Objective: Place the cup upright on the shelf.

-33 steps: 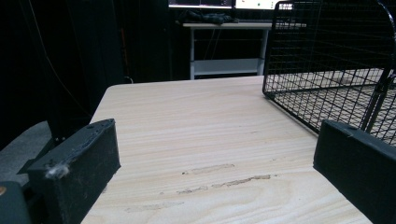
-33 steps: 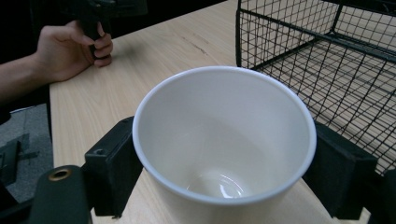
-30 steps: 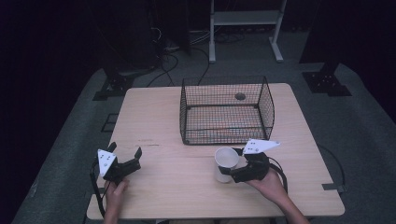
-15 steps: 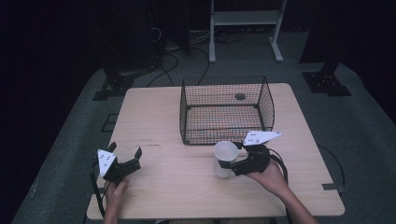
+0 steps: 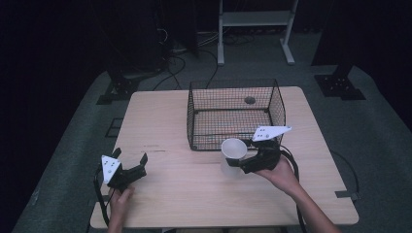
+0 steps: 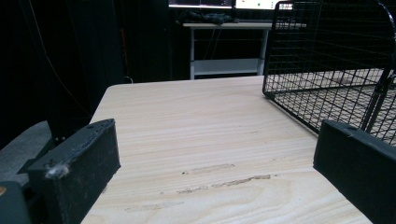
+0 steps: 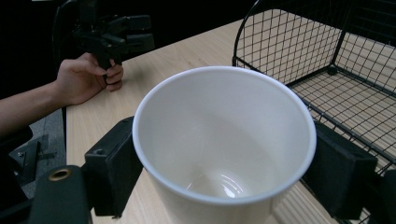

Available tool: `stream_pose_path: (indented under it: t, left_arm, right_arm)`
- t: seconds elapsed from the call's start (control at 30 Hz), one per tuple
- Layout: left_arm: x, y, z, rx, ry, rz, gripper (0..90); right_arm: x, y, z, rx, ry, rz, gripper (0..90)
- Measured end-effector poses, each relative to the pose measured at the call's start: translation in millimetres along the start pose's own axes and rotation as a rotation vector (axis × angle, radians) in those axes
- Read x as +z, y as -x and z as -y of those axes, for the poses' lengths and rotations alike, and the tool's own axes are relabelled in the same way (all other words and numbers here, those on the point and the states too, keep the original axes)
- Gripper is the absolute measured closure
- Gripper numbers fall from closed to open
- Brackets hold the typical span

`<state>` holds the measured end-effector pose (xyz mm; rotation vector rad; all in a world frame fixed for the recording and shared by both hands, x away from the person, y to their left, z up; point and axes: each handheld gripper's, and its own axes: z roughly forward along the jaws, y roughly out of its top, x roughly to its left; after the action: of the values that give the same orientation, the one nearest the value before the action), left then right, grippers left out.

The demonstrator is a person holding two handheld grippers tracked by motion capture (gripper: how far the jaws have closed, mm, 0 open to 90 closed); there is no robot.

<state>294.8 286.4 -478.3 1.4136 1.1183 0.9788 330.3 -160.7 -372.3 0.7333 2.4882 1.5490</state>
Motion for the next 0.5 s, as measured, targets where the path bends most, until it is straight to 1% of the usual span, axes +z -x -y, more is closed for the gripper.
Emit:
stream_pose_path:
  t: [0.23,0.5]
  left_arm:
    - [-0.1,-0.1,0.0,-0.002,0.0,0.0,0.0]
    - [0.0,0.0,-0.1,-0.005,0.001,0.0,0.0]
  right_arm:
    - [0.5,5.3,-9.9,0.0,0.0,-0.008,18.9]
    - [2.4,9.6,-22.9,-0.013,0.001,-0.013,19.0]
